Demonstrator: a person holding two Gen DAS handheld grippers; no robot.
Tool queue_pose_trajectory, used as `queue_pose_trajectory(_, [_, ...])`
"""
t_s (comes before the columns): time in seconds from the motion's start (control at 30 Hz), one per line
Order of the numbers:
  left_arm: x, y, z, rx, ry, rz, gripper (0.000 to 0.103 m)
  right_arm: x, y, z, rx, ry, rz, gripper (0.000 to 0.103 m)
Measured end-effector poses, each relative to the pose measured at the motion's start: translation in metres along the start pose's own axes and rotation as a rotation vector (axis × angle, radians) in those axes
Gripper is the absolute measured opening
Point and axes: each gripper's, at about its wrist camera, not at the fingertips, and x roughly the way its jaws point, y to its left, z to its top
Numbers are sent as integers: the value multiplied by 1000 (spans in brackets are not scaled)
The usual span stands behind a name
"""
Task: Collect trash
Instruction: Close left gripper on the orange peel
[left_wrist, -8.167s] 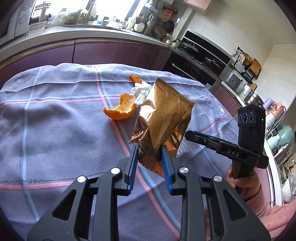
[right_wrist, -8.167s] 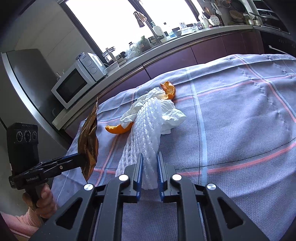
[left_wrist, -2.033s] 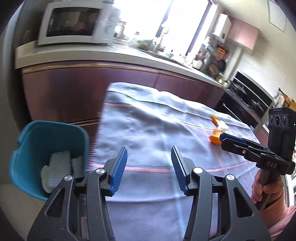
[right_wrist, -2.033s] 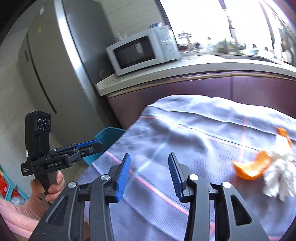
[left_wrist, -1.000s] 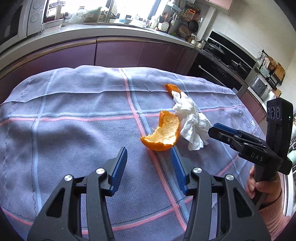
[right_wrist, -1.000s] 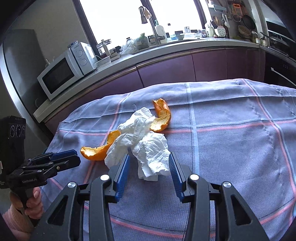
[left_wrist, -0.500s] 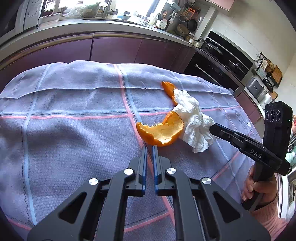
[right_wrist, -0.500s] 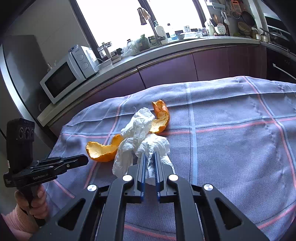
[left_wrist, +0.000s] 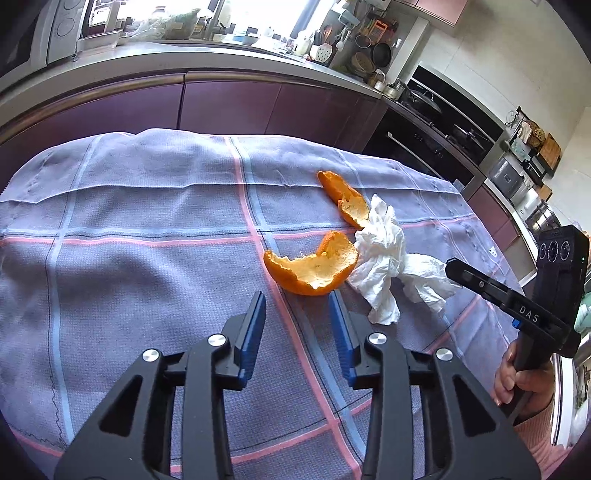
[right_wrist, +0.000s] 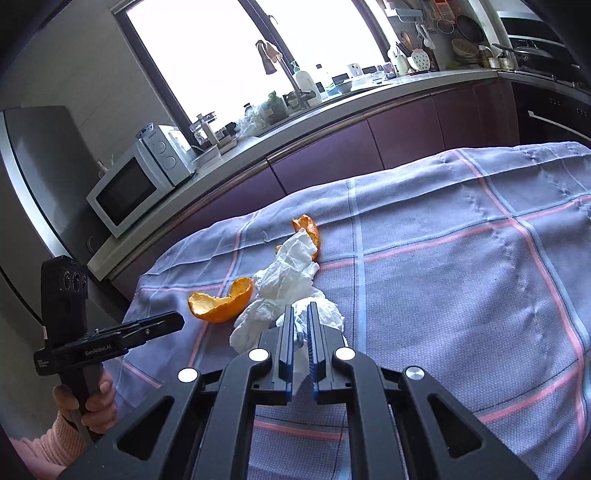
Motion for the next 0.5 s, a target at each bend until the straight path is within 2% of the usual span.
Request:
queue_pose_trajectory(0.03, [2, -1, 2, -3, 3, 2, 35, 2, 0, 0, 1, 5, -5, 22])
queue_pose_trajectory(0.07, [5, -1, 3, -7, 5, 2, 35, 4, 0, -1, -1, 4, -10, 39])
queue_pose_trajectory(0.1, [7, -1, 5, -11, 6, 4, 35, 7, 1, -1, -9, 6, -17, 43])
queue_pose_trajectory(0.17, [13, 1, 9, -28, 15, 1, 35, 14, 1, -1, -21, 27, -30, 43])
queue_pose_trajectory(0.23, [20, 3, 12, -49, 27, 1, 33, 21, -1, -3, -18, 57, -28, 41])
queue_pose_trajectory(0.3, [23, 5, 14, -65, 32, -11, 28, 23, -2, -3, -15, 67, -18, 27])
queue_pose_trajectory(0.43, [22, 3, 14, -64, 21, -14, 22, 17, -2, -5, -25, 60, -17, 14])
queue_pose_trajectory(0.47, [21, 3, 14, -67, 21, -16, 15, 14, -3, -6, -22, 58, -16, 8])
queue_pose_trajectory(0.5, [21, 4, 13, -71, 22, -26, 12, 12, -3, -6, -19, 54, -16, 8])
